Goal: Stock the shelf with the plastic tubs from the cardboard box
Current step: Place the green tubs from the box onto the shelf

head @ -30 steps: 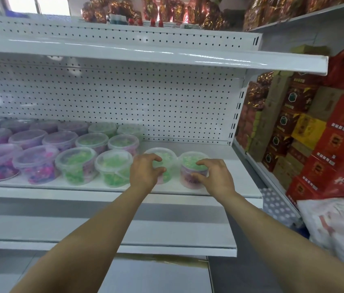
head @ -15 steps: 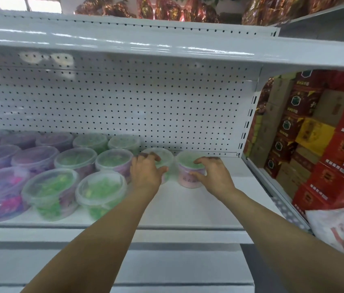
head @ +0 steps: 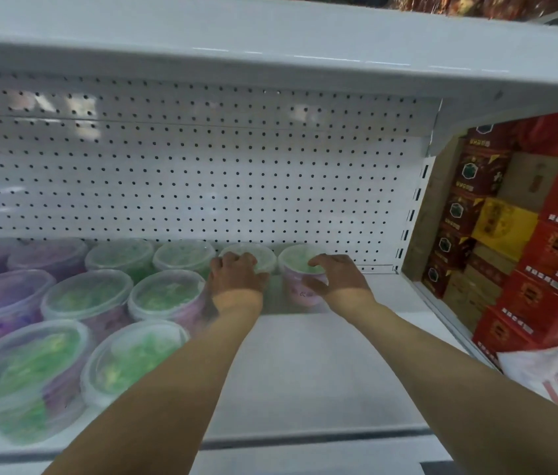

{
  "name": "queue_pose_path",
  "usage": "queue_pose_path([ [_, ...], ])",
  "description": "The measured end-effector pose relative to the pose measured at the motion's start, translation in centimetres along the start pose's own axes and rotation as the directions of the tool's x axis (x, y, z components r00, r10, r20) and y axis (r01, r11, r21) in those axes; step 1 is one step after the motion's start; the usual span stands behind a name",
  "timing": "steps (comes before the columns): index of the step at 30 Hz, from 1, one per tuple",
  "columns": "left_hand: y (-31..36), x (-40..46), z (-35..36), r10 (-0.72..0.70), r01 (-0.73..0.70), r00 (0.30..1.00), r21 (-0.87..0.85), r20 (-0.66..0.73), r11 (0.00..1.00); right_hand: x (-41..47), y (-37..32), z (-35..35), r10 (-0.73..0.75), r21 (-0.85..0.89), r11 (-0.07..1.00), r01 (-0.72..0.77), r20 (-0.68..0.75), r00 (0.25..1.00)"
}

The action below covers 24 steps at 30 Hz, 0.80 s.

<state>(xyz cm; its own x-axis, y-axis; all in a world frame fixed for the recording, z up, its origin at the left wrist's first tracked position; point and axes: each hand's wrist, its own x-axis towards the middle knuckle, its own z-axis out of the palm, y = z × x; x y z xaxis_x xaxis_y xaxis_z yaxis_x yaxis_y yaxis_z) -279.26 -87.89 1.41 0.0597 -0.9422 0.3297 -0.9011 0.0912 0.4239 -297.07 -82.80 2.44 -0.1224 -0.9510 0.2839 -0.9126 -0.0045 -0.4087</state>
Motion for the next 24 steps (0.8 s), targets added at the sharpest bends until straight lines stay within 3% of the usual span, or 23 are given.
queue_pose_path([
  [8, 0.0, 1.0, 1.8, 0.036, -0.031, 0.998, -0.092, 0.049, 0.995, 2.0, -0.9, 1.2, 0.044, -0.118, 0.992, -0.044, -0.006, 0.999],
  [14, 0.4, -0.5, 0.1, 0.028, -0.021, 0.989, -0.048, 0.145, 0.999, 1.3, -1.7, 0.0, 0.047, -0.211, 0.977, -0.03, 0.075, 0.996],
  [18, 1.4, -2.7, -2.4, 0.048, -0.045, 0.991, -0.022, 0.124, 0.999, 0.0, -2.4, -3.0, 0.008, -0.237, 0.972, 0.005, 0.054, 0.998],
  [24, 4.5, -8.0, -8.3, 0.07, -0.069, 0.998, -0.147, 0.002, 0.987, -5.5, -3.0, -9.6, -0.067, -0.163, 0.985, 0.061, -0.032, 0.997],
])
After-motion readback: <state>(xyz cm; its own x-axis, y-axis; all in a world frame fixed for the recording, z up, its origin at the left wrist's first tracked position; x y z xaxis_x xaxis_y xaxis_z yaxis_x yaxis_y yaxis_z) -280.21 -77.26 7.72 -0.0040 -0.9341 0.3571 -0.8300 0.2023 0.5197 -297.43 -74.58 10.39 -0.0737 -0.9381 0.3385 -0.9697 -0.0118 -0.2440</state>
